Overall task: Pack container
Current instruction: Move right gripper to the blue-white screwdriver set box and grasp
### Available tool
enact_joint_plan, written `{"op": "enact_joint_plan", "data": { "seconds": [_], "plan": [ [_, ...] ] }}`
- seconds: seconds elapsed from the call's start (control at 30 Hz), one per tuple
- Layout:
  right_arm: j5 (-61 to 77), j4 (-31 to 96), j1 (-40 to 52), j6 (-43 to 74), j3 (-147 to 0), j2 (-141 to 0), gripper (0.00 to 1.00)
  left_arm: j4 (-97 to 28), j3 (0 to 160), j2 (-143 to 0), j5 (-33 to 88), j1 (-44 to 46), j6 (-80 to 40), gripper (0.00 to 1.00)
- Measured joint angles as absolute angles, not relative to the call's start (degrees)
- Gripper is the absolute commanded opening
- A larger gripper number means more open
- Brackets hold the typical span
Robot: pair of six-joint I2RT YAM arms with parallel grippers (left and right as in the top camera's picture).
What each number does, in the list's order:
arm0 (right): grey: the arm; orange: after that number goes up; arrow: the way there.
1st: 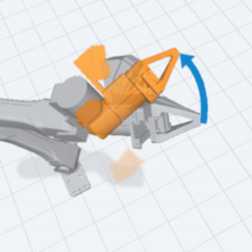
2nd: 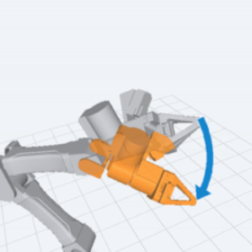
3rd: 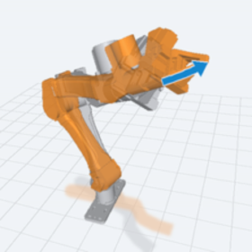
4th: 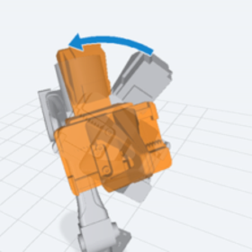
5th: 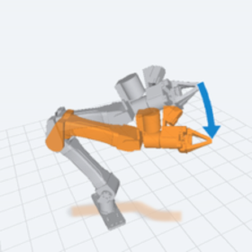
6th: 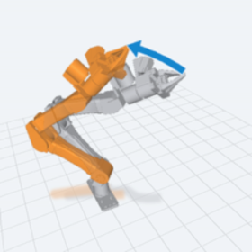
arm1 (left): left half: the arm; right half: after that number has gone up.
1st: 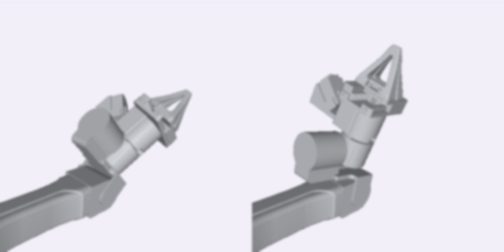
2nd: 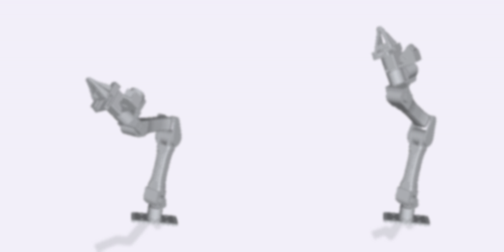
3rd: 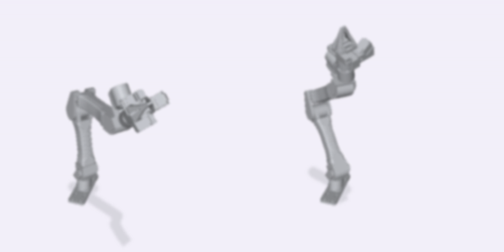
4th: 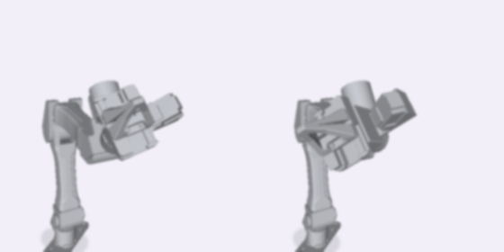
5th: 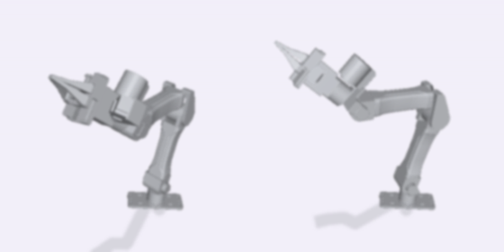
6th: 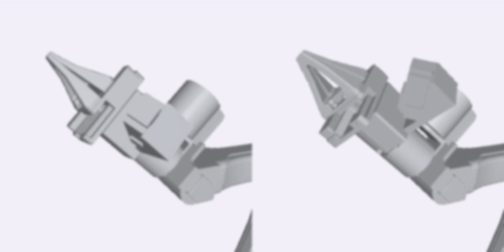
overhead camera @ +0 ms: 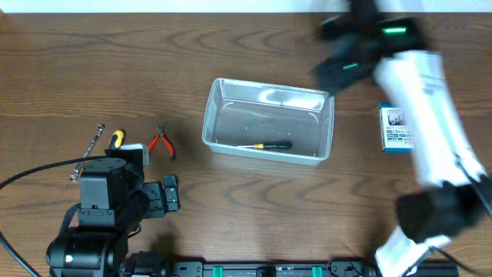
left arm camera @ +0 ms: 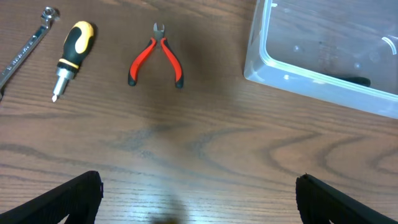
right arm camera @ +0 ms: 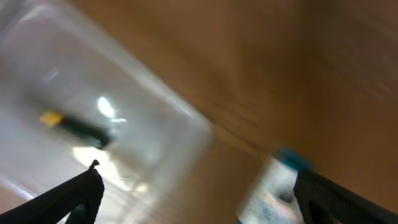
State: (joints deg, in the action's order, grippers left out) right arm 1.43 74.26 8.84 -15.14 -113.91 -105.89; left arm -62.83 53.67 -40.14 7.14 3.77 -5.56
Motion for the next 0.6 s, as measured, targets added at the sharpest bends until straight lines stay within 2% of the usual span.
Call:
{"op": "enact_joint_plan", "data": {
  "seconds": [0.1,0.27,0.6],
  "plan": [
    [0.1,76.7,-1.5,-10.6,-114.6,-102.2,0.99,-62.8,53.7,-40.1,7.1,3.8,-5.6,0.98],
    [-0.9,78.6,-12.2,-8.5,-113.6,-103.2,0.99,-62.8,53.7,-40.1,7.1,3.8,-5.6,0.98],
    [-0.9,68.9,-15.8,-10.7,-97.8,-111.5,0.99,-62.8,53.7,-40.1,7.1,3.8,-5.6,0.98]
  ]
}}
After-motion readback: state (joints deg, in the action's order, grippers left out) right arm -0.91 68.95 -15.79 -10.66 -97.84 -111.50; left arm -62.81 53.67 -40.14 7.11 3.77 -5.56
